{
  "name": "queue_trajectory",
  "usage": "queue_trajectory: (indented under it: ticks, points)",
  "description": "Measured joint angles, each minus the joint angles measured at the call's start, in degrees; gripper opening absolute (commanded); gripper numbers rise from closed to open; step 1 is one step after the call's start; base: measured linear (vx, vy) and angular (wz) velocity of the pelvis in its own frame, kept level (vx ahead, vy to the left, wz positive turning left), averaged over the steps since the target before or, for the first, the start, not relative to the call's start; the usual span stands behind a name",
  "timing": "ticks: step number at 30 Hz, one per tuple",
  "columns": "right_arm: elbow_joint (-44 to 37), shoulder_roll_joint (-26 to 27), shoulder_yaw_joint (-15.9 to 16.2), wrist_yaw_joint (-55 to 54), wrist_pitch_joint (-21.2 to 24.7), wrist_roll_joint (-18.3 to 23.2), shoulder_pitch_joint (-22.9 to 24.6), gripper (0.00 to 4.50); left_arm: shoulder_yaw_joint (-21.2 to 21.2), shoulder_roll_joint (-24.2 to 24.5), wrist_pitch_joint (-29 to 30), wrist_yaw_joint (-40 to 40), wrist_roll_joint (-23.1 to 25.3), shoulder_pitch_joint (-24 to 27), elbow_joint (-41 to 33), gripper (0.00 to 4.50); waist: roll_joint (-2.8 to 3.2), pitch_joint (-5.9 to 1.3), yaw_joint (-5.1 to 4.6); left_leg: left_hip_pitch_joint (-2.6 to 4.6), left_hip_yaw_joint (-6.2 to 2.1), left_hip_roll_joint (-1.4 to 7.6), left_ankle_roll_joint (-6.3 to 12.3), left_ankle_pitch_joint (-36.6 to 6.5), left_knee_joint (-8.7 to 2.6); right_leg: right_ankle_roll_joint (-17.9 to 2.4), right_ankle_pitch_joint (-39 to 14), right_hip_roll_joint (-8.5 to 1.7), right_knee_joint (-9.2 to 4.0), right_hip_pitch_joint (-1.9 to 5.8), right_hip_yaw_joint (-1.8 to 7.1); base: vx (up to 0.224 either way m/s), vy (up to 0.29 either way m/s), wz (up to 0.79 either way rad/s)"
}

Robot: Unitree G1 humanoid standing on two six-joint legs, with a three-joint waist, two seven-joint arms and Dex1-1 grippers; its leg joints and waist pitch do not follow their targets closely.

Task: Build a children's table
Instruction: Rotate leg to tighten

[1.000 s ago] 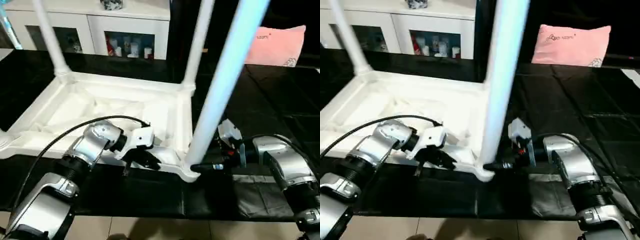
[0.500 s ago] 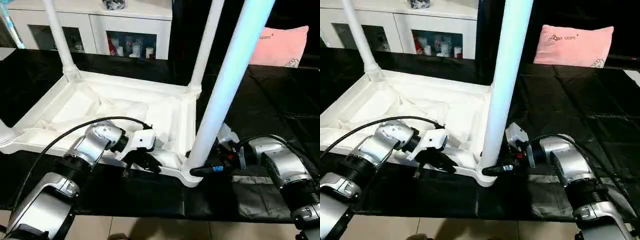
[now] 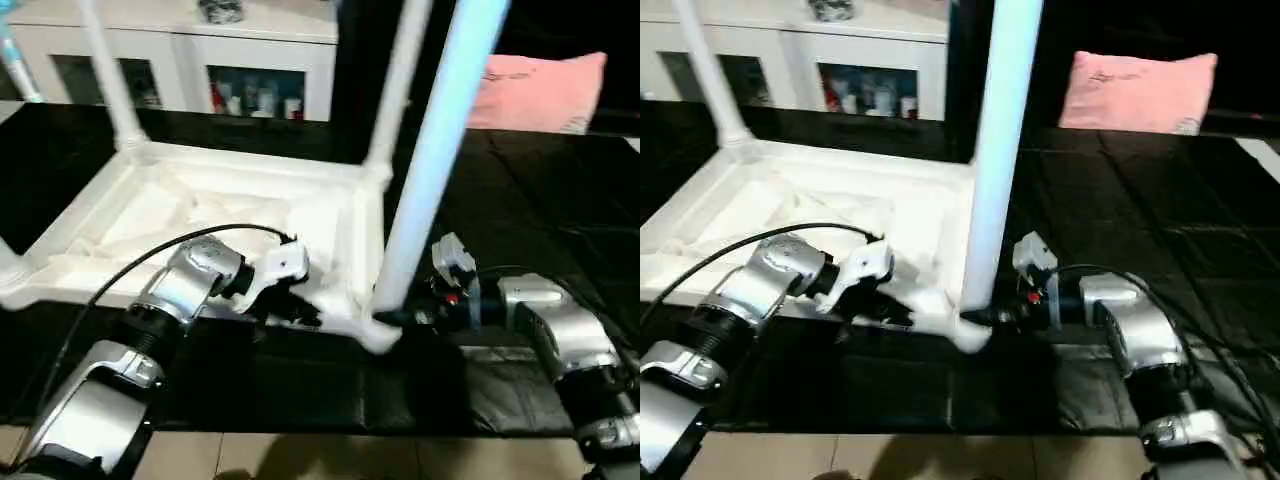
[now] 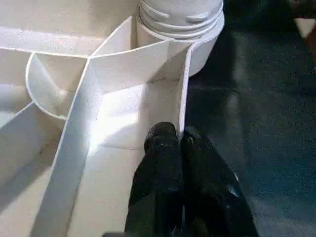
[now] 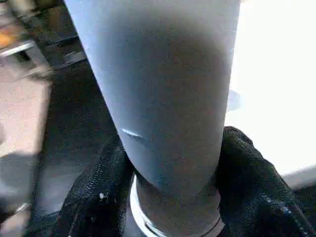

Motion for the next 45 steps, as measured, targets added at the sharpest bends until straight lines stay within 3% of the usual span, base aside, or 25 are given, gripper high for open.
queue_trajectory:
  ticks: [5,11,14,15,16,24,32,35,41,45]
  points:
    - [-0.95,7.99,-4.39,-21.64,5.89,-4.64,-2.1,2.09,3.85,-4.83,9.72,13.01,0.63,-0.51,-0.04,0.0,-0.09,-0.11,-2.76,0.03,0.0,0.0,-0.01,-0.01,-0.05,0.0,0.0,0.01,0.0,-0.03,-0.01,0.0,0.0,0.0]
    - [8.12,16.62,-7.46,-42.36,5.34,-7.75,-9.61,2.02,7.54,-10.61,16.16,26.31,0.63,-2.38,2.1,0.0,-0.01,-0.22,-3.49,0.03,-0.01,-0.01,-0.01,-0.01,-0.11,-0.01,0.01,0.04,-0.06,-0.05,-0.02,0.0,0.0,0.0]
    - [9.87,17.79,-8.12,-45.95,5.12,-8.21,-11.12,2.02,7.83,-11.66,16.61,28.31,0.64,-2.47,2.11,0.0,0.06,-0.27,-3.37,-0.02,-0.02,-0.02,0.04,-0.06,-0.13,-0.01,0.01,0.03,-0.14,-0.03,-0.01,0.0,0.0,0.0]
    - [10.11,18.08,-8.36,-46.48,5.02,-8.27,-11.29,2.69,7.83,-11.75,16.64,28.59,0.65,-2.48,2.11,0.0,0.06,-0.28,-3.33,-0.02,-0.02,-0.02,0.04,-0.07,-0.15,-0.01,0.01,0.03,-0.14,-0.03,-0.01,0.0,0.0,0.0]
    - [10.31,18.47,-8.69,-46.82,4.98,-8.28,-11.34,2.69,7.83,-11.79,16.64,28.77,0.7,-2.54,2.11,0.0,0.07,-0.28,-3.31,-0.02,-0.02,-0.03,0.04,-0.07,-0.18,-0.01,0.01,0.03,-0.14,-0.03,-0.01,0.0,0.0,0.0]
    - [9.66,19.12,-8.68,-46.65,3.31,-8.5,-9.73,3.36,6.63,-11.5,15.6,28.95,1.78,-2.72,2.11,0.0,0.28,-0.26,-3.29,0.01,-0.02,-0.03,0.04,-0.05,-0.18,-0.04,0.02,0.03,-0.14,-0.04,-0.01,0.0,0.0,0.0]
    - [2.6,13.49,-5.35,-36.14,0.56,-8.02,-0.58,4.12,5.5,-8.32,9.99,24.34,1.76,-1.85,2.21,0.0,0.53,-0.13,-3.11,-0.06,-0.03,0.01,0.04,-0.06,-0.33,-0.01,0.0,0.1,-0.19,-0.12,-0.04,0.0,0.0,0.0]
    - [1.8,12.0,-5.2,-32.54,-0.37,-6.87,0.54,4.39,5.05,-7.15,8.2,22.55,1.77,-1.63,2.31,0.0,0.75,-0.1,-2.83,-0.05,-0.03,0.01,0.04,-0.05,-0.32,-0.02,0.01,0.09,-0.18,-0.13,-0.04,0.0,0.0,0.0]
    - [-1.26,4.11,-4.99,-19.84,-1.85,-3.12,4.51,4.48,3.41,-3.45,1.47,14.55,1.09,-0.62,2.27,0.0,0.96,0.03,-1.82,-0.07,-0.03,-0.03,0.13,-0.11,-0.27,-0.08,0.05,0.03,-0.33,-0.19,-0.03,0.0,0.0,0.0]
    - [-2.5,-0.42,-5.3,-12.6,-3.56,-1.83,4.45,4.48,2.18,-1.01,-2.84,7.97,0.57,0.1,2.06,0.0,0.98,0.03,-1.06,-0.04,-0.03,-0.02,0.13,-0.11,-0.3,-0.21,0.12,0.03,-0.3,-0.18,-0.05,0.0,0.0,0.0]
